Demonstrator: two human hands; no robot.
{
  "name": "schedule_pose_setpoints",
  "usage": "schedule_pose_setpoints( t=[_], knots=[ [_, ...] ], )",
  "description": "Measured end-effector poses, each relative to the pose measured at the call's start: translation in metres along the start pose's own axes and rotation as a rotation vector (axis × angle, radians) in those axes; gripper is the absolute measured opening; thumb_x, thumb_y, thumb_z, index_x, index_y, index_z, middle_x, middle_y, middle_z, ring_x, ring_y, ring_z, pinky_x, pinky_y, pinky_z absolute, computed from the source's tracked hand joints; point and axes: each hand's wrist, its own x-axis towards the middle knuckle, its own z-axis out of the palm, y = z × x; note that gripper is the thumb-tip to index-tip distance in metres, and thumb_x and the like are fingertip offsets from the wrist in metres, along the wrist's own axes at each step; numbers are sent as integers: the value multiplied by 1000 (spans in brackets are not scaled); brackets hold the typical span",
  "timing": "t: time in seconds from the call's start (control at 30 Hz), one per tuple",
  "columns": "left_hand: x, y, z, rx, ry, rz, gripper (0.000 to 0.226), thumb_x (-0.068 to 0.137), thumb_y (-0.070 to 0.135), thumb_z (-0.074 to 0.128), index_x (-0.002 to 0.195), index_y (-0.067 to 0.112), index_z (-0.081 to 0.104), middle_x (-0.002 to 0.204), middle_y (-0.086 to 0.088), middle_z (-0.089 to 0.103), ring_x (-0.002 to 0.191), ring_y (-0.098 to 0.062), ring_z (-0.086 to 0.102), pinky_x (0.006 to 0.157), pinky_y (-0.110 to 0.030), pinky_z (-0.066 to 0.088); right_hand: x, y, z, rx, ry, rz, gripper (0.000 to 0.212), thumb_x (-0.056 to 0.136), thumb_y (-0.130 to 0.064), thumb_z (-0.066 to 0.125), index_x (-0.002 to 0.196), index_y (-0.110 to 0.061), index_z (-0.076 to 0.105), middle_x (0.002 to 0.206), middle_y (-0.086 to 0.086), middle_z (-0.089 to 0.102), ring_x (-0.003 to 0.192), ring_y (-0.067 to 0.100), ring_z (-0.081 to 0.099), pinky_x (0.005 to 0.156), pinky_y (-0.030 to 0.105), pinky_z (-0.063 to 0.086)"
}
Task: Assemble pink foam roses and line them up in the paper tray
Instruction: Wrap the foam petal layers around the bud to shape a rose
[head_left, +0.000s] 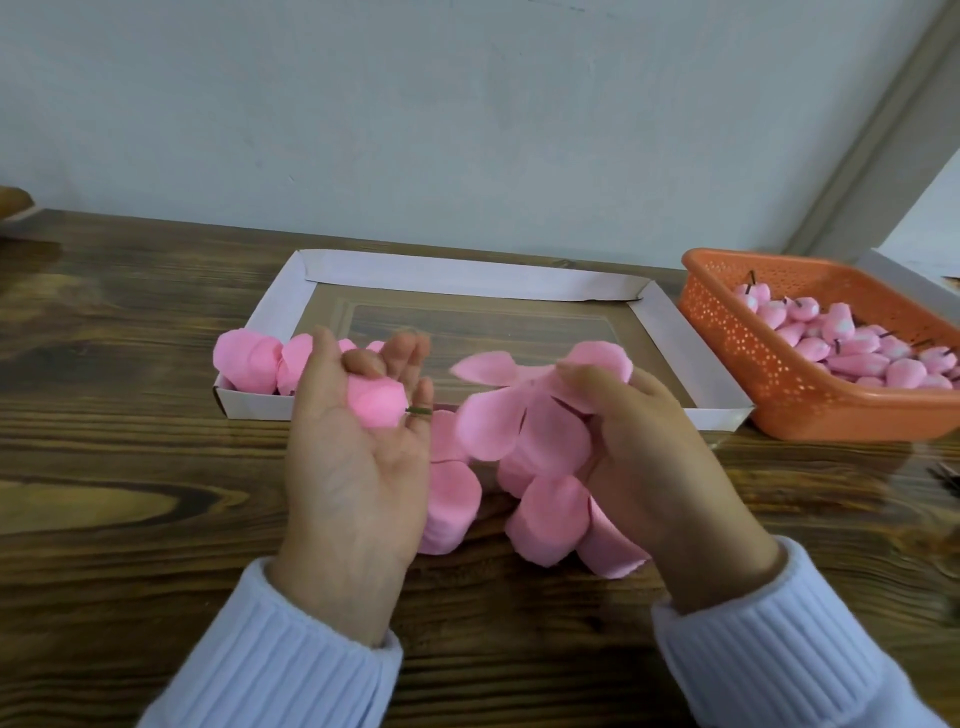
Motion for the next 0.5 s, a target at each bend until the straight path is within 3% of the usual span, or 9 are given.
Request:
schedule_pose_setpoints(
  t=[0.07, 0.2, 0.27, 0.33, 0.5],
  knots=[
    [-6, -3, 2, 145, -98, 109, 49, 98, 36, 47, 51, 24, 58, 75, 3, 70, 93, -13, 70, 92, -36, 41, -4, 1, -4, 38, -22, 4, 7, 93, -13, 58, 91, -9, 63, 67, 2, 71, 56, 15, 67, 52, 32, 56],
    [-15, -11, 2, 403, -321, 289, 47, 91, 38, 42, 53, 27, 68, 94, 5, 73, 100, -10, 66, 90, -34, 42, -8, 15, -3, -276, 30, -190, 18, 91, -16, 59, 76, -14, 50, 62, 1, 57, 53, 11, 55, 49, 25, 45],
    [-16, -14, 2, 485, -402, 327, 43, 92, 39, 44, 60, 28, 70, 102, 8, 73, 115, -13, 60, 99, -37, 39, -7, 19, 0, -321, 55, -270, 27, 90, -14, 60, 68, -18, 45, 58, 0, 52, 56, 15, 52, 51, 27, 41],
    [-16, -18, 0, 541, -456, 344, 39, 89, 44, 42, 70, 28, 72, 106, 13, 72, 123, -12, 55, 105, -35, 36, -9, 21, 4, -243, -1, -273, 29, 90, -9, 60, 67, -18, 44, 62, 9, 52, 60, 24, 51, 56, 37, 40],
    [-15, -23, -4, 730, -488, 414, 74, 90, 51, 34, 115, -16, 53, 96, 38, 66, 102, 20, 54, 95, -14, 40, -15, 24, 5, -160, -57, -308, 30, 90, -4, 59, 68, -14, 43, 61, 17, 50, 56, 24, 48, 50, 36, 36]
  ],
)
